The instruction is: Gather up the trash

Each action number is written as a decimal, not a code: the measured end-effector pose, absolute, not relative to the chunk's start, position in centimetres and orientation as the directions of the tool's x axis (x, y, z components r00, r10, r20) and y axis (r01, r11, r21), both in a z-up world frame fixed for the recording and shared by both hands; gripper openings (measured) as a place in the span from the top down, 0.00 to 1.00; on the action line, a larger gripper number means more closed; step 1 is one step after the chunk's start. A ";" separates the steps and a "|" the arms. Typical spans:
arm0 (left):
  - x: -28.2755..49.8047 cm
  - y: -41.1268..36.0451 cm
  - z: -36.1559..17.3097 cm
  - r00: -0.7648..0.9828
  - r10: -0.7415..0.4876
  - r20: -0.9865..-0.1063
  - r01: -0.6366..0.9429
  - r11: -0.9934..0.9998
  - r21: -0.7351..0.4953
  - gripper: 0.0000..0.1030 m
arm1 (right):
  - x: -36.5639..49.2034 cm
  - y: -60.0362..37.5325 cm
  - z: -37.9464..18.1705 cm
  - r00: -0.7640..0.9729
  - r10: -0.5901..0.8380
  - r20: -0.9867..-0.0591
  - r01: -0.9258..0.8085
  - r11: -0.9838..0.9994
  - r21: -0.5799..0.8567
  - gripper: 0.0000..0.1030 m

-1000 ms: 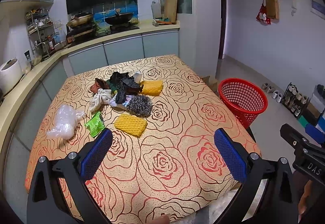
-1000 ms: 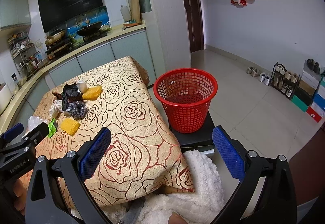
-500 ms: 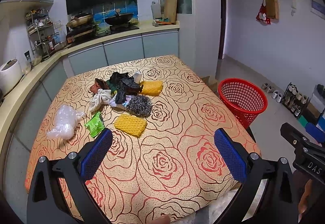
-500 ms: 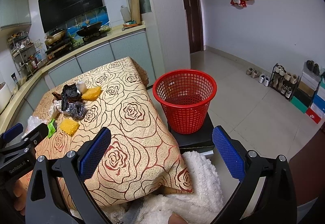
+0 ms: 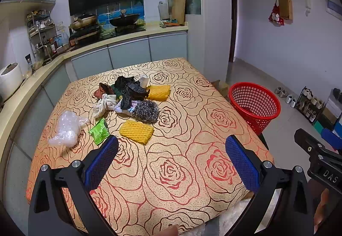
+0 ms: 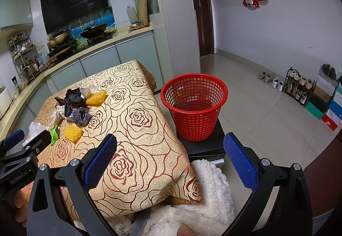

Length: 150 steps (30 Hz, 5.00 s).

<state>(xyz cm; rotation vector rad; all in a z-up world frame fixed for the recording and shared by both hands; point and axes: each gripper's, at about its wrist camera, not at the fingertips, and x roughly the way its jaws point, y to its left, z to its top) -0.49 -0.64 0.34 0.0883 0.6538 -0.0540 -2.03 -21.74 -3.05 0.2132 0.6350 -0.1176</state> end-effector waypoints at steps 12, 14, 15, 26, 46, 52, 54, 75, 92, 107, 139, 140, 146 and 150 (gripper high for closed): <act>-0.5 -0.6 0.4 0.793 -0.023 -0.609 0.079 0.995 0.065 0.06 | -2.1 -21.8 -3.1 0.799 -0.044 -0.599 0.173 0.972 0.160 0.05; -0.6 -0.7 0.4 0.793 -0.023 -0.609 0.079 0.995 0.065 0.06 | -2.1 -21.8 -3.2 0.799 -0.045 -0.600 0.174 0.972 0.159 0.05; -0.6 -0.7 0.4 0.793 -0.023 -0.609 0.079 0.995 0.066 0.06 | -2.1 -21.9 -3.2 0.799 -0.045 -0.600 0.175 0.972 0.160 0.05; -0.5 -0.4 0.6 0.792 -0.015 -0.610 0.071 0.995 0.067 0.06 | -2.0 -22.0 -3.3 0.796 -0.042 -0.604 0.174 0.971 0.161 0.05; 0.8 0.8 -0.2 0.793 0.014 -0.609 0.039 0.996 0.074 0.06 | 0.1 -22.0 -3.5 0.810 -0.019 -0.586 0.135 0.979 0.154 0.05; 1.8 2.1 -0.7 0.795 0.030 -0.605 0.010 0.998 0.062 0.06 | 2.4 -21.4 -3.7 0.796 0.016 -0.605 0.105 0.981 0.164 0.05; 2.1 2.6 -0.9 0.794 0.033 -0.606 0.002 0.998 0.057 0.06 | 3.1 -21.0 -3.8 0.794 0.024 -0.608 0.094 0.982 0.162 0.05; 2.9 18.5 -2.6 0.740 0.286 -0.609 -0.362 0.932 -0.003 0.06 | 11.1 -11.5 -5.2 0.703 0.183 -0.687 -0.174 0.981 0.084 0.05; 9.2 24.7 -6.4 0.653 0.310 -0.691 -0.392 0.919 0.042 0.06 | 16.4 -5.6 -6.1 0.669 0.228 -0.708 -0.262 0.963 0.063 0.05; 14.3 26.7 -9.7 0.620 0.228 -0.751 -0.334 0.943 0.011 0.29 | 20.9 -2.2 -7.8 0.628 0.245 -0.739 -0.320 0.946 0.041 0.05; 11.4 26.5 -6.7 0.689 0.260 -0.677 -0.338 0.941 0.017 0.61 | 22.7 1.0 -11.3 0.531 0.330 -0.781 -0.404 0.908 0.110 0.56; 11.3 26.3 -6.6 0.692 0.263 -0.672 -0.337 0.941 0.021 0.61 | 22.4 0.8 -11.0 0.536 0.333 -0.775 -0.401 0.909 0.114 0.57; 10.5 25.0 -5.4 0.717 0.269 -0.643 -0.330 0.944 0.027 0.61 | 21.3 -0.9 -8.9 0.588 0.343 -0.733 -0.380 0.917 0.125 0.57; 10.2 24.0 -4.3 0.744 0.258 -0.616 -0.310 0.951 0.025 0.61 | 20.3 -2.2 -7.3 0.630 0.339 -0.699 -0.360 0.925 0.123 0.57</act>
